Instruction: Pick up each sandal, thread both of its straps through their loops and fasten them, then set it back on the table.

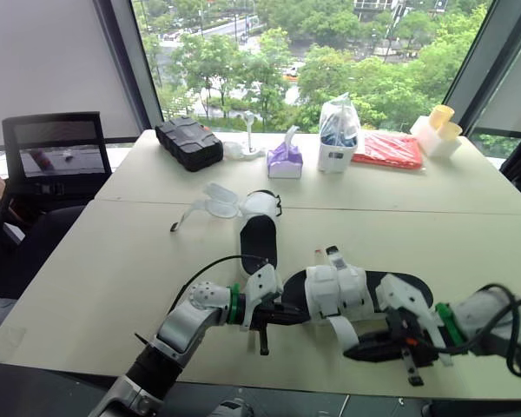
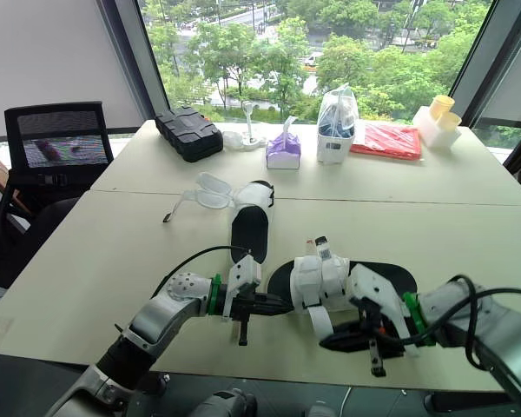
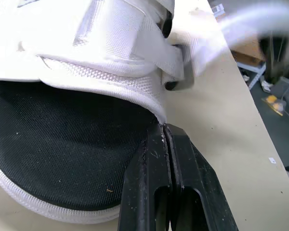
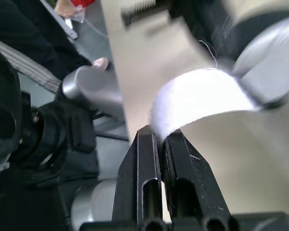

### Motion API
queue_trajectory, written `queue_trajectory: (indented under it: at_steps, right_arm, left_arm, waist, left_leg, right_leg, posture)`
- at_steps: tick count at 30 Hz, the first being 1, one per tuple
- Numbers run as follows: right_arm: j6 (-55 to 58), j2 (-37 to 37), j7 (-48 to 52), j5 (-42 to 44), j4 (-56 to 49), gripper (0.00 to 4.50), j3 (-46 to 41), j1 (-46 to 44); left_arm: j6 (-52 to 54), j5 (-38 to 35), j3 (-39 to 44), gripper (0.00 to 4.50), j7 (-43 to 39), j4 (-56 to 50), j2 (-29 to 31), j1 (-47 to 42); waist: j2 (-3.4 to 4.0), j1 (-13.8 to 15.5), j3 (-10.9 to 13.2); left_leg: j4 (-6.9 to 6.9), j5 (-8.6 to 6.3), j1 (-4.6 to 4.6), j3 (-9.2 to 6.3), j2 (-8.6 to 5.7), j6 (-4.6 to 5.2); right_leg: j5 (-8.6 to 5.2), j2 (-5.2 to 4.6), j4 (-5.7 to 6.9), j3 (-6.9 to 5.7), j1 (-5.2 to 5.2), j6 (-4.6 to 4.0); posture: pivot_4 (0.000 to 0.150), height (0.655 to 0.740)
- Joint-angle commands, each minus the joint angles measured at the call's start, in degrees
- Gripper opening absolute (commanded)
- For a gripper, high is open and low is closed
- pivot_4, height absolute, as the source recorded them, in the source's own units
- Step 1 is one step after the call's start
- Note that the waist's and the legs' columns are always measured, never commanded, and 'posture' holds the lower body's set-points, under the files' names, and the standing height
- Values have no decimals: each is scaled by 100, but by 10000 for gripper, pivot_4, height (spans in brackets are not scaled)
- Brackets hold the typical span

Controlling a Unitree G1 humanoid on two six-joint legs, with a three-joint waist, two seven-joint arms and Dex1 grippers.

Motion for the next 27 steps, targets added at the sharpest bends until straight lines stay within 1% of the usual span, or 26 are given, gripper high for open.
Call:
queue_trajectory:
  at_steps: [1,4,7,10,14,18,23,24,27]
  right_arm:
    - [126,57,-29,262,154,767,-79,-611]
    - [231,215,-33,185,605,767,238,-1365]
    - [99,295,37,-179,950,767,684,-1776]
    - [-30,340,110,-381,1121,767,935,-1908]
    - [-342,655,98,-845,1648,767,1333,-2171]
    - [-688,811,137,-1206,2028,767,1460,-2316]
    - [-804,1002,148,-1417,2442,767,1548,-2524]
    - [-810,1049,104,-1471,2529,3316,1566,-2577]
    - [-750,1165,83,-1493,2690,13675,1557,-2682]
  left_arm:
    - [174,242,-277,0,-1,364,92,138]
    - [159,246,-274,0,6,397,65,123]
    - [151,251,-272,0,14,410,46,113]
    - [146,258,-272,0,22,416,33,107]
    - [163,251,-220,0,77,378,45,145]
    - [194,236,-196,0,123,324,60,181]
    - [221,225,-198,0,155,276,67,202]
    - [224,223,-198,0,159,269,68,204]
    - [228,220,-198,0,164,266,70,205]
  waist:
    - [-3,7,2]
    - [-1,-5,1]
    - [-1,12,1]
    - [0,4,0]
    - [3,-3,-2]
    - [4,-4,-2]
    - [4,-6,-2]
    - [4,-6,-3]
    - [5,-6,-3]
  left_leg:
    - [0,0,-1,0,0,0]
    - [4,1,-7,1,0,2]
    - [8,2,-9,1,-1,2]
    - [7,2,-9,0,-2,2]
    - [12,2,-7,0,-1,-2]
    - [13,3,-6,0,-1,-3]
    - [14,5,-5,1,-1,-6]
    - [15,5,-4,1,-1,-6]
    - [15,5,-2,1,-1,-7]
  right_leg:
    - [0,-1,0,-1,0,0]
    - [1,-1,0,2,-7,0]
    - [1,-1,3,0,-7,-1]
    - [1,-1,2,0,-8,-1]
    - [3,1,7,1,-8,-2]
    - [4,3,12,2,-8,-1]
    - [7,4,17,3,-9,2]
    - [7,4,18,3,-9,2]
    - [7,4,20,3,-8,2]
  posture:
    - [1500,7400]
    - [1500,7400]
    - [1500,7400]
    - [1500,7400]
    - [1500,7400]
    - [1500,7400]
    - [1500,7400]
    - [1500,7400]
    - [1500,7400]
